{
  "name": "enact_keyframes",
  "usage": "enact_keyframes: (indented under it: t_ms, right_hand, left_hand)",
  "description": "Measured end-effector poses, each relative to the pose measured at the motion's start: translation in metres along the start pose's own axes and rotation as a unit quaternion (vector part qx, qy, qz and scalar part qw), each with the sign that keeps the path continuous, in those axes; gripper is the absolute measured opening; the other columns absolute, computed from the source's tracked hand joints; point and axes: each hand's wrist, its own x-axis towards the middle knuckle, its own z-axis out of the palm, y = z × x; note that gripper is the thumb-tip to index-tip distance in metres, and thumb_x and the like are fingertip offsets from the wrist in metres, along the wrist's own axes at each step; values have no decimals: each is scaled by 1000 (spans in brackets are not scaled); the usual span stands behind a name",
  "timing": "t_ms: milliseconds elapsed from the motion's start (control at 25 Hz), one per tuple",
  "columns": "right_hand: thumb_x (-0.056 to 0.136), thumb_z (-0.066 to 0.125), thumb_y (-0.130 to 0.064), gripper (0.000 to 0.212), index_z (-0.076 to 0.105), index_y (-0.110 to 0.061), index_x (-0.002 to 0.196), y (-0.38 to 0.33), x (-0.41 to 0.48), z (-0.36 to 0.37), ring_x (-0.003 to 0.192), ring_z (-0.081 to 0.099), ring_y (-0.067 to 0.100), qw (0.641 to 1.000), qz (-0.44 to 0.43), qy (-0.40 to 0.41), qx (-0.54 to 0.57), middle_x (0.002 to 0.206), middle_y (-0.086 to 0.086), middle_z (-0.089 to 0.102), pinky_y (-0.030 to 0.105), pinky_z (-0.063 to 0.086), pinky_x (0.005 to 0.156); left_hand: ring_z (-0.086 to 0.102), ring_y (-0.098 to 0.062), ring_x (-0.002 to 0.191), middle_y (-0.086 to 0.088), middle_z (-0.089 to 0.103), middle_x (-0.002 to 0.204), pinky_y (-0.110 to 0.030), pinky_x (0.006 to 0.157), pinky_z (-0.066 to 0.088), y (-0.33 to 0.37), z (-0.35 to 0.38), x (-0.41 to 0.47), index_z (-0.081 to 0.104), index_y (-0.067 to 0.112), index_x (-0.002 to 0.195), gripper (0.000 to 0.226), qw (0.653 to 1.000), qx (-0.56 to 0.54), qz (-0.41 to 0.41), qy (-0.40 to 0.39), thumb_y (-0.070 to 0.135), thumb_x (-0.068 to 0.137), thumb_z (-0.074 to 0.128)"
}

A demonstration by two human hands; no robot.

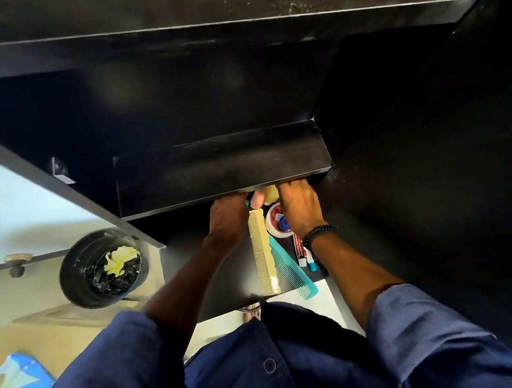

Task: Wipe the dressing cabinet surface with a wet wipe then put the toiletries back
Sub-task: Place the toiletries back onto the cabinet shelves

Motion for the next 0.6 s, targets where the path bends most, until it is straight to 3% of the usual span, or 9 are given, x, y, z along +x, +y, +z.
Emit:
enact_keyframes:
  t_ms: [80, 120, 200, 320, 400, 520, 600]
  right_hand:
    - [57, 78, 2, 53, 61, -7, 107, -1, -13, 8, 86, 64, 34, 997, -21, 74, -31, 98, 16, 66, 41, 56, 78]
    - [57, 77, 1, 58, 58, -9, 111, -6, -19, 11, 88, 63, 32, 994, -33, 97, -26, 101, 14, 64, 41, 55, 79]
    - [64, 74, -1, 55, 55, -12, 114, -19, -29, 12, 93, 60, 30, 990, -40, 132, 1, 106, 10, 61, 39, 54, 83]
    - [67, 68, 5, 56, 54, -11, 119, -42, -42, 8, 102, 58, 30, 988, -36, 149, 33, 117, 10, 59, 40, 53, 89]
    - [66, 65, 8, 58, 56, -9, 120, -57, -52, 5, 110, 57, 31, 985, -40, 158, 55, 123, 11, 58, 39, 47, 101]
    - [65, 66, 8, 59, 57, -10, 120, -76, -66, -4, 119, 53, 26, 979, -57, 179, 84, 127, 9, 58, 34, 30, 112]
    - [74, 64, 6, 48, 58, -9, 119, -87, -75, -8, 118, 49, 22, 964, -83, 215, 136, 125, 9, 58, 43, 37, 112]
  left_hand:
    - [61, -33, 102, -14, 66, 112, -37, 84, 47, -14, 7, -8, 60, 12, 117, 30, 999, 22, 10, 44, 27, 93, 51]
    - [61, -31, 104, -11, 65, 114, -37, 85, 47, -20, 7, -16, 57, 17, 122, 34, 998, 28, 17, 60, 32, 92, 51]
    - [58, -27, 108, -7, 63, 118, -35, 90, 47, -27, 1, -30, 52, 23, 129, 41, 996, -6, 27, 79, 37, 90, 49]
    - [60, -30, 104, -14, 63, 114, -37, 89, 49, -24, -16, -58, 56, 7, 122, 32, 983, -45, 89, 156, 15, 91, 55]
    - [63, -32, 99, -16, 64, 111, -33, 87, 48, -25, -26, -73, 58, 1, 116, 26, 969, -83, 121, 196, 5, 90, 55]
    - [59, -24, 108, -9, 60, 122, -22, 90, 40, -32, -37, -94, 53, 8, 124, 30, 973, -145, 81, 159, 15, 95, 48]
    - [59, -17, 106, -4, 60, 122, -12, 86, 38, -42, -41, -105, 51, 12, 126, 31, 969, -168, 82, 162, 20, 96, 47]
